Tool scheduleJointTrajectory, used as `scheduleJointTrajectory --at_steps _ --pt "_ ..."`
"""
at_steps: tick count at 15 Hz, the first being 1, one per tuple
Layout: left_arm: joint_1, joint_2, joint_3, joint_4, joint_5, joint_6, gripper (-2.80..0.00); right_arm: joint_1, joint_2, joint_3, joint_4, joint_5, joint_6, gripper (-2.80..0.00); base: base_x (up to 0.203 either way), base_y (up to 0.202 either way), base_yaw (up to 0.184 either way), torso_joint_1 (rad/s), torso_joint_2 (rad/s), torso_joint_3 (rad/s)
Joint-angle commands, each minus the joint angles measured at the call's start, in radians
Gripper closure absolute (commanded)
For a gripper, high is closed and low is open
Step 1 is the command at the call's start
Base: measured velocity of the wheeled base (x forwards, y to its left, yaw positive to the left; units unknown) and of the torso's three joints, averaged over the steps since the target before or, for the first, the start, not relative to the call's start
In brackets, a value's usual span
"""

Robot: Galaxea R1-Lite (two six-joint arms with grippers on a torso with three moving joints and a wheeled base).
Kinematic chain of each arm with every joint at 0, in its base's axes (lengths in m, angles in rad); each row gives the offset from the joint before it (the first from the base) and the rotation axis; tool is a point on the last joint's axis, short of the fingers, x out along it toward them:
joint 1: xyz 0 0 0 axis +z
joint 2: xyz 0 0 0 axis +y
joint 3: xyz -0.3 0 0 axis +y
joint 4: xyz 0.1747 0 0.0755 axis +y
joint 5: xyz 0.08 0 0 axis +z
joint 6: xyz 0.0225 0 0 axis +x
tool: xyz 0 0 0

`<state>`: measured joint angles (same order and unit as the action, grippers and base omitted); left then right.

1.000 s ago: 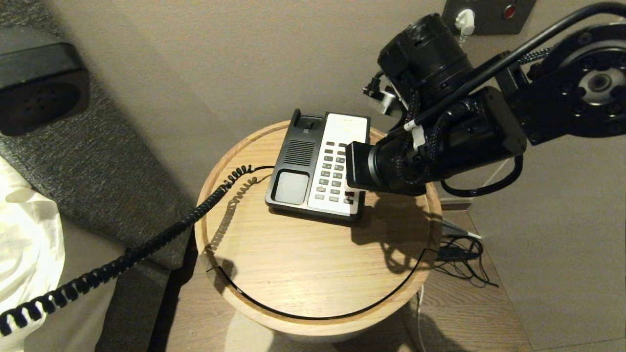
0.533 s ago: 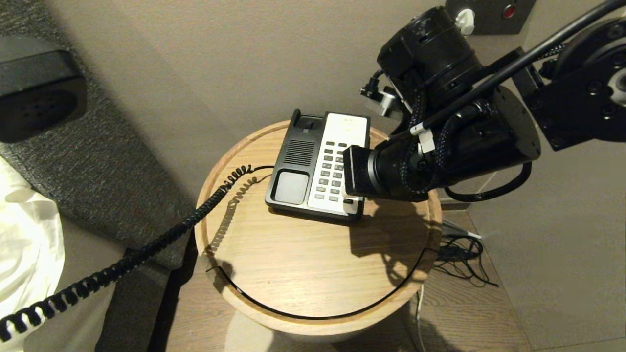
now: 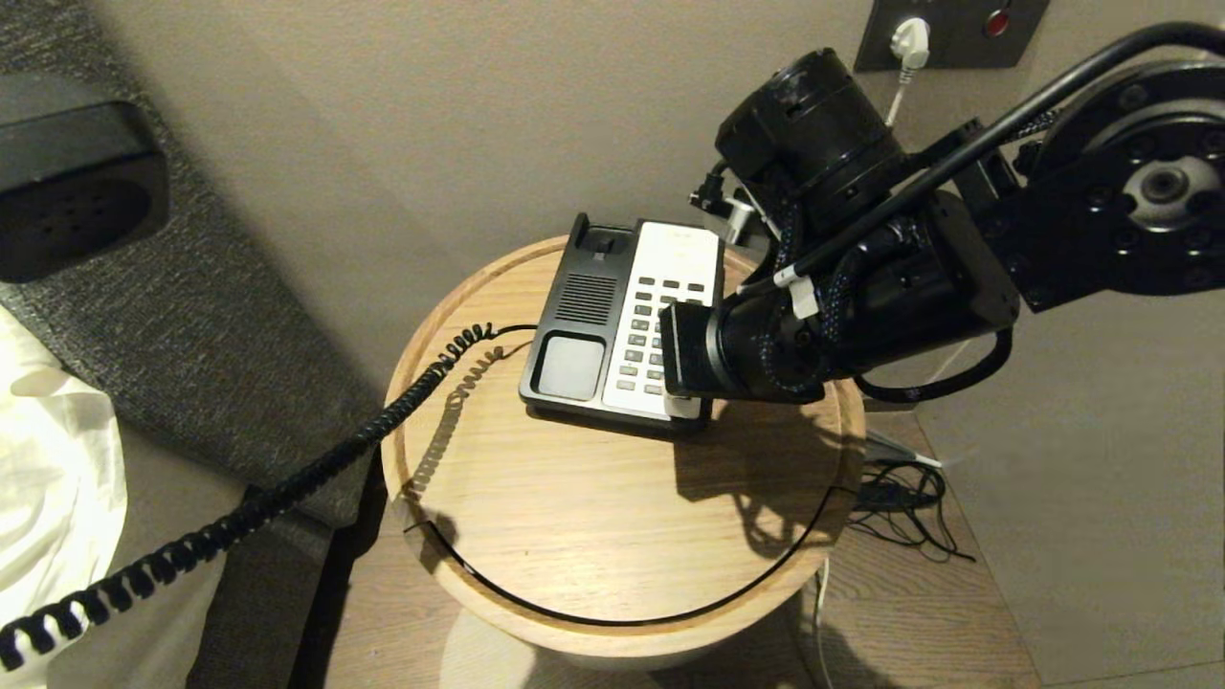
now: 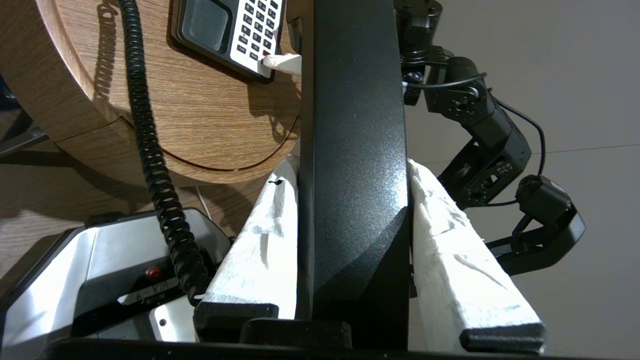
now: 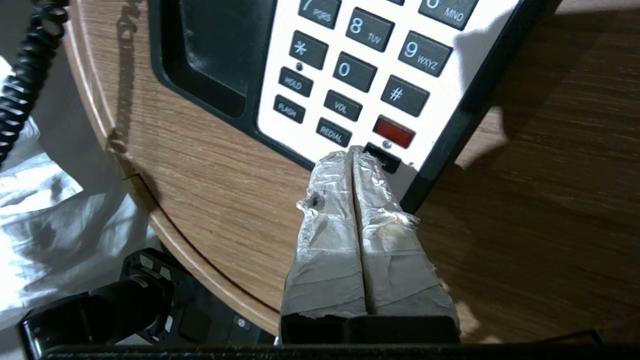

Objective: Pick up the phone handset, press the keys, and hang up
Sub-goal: Dial the number

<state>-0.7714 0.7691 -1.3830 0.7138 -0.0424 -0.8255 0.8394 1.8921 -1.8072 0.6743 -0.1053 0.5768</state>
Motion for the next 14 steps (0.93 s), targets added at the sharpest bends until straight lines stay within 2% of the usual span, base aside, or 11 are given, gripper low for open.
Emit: scheduleJointTrajectory --at_steps 1,14 --pt "0.0 -0.001 0.005 0.004 0.001 -0.004 0.0 -0.008 0.012 -0.001 0.004 -0.001 0.002 0.0 0.0 0.0 0.0 0.0 0.0 0.0" --pt "0.0 -0.007 0.009 0.003 -0.001 -0.004 0.0 -0.02 0.012 0.051 -0.007 -0.011 -0.017 0.0 0.0 0.0 0.0 0.0 0.0 0.0"
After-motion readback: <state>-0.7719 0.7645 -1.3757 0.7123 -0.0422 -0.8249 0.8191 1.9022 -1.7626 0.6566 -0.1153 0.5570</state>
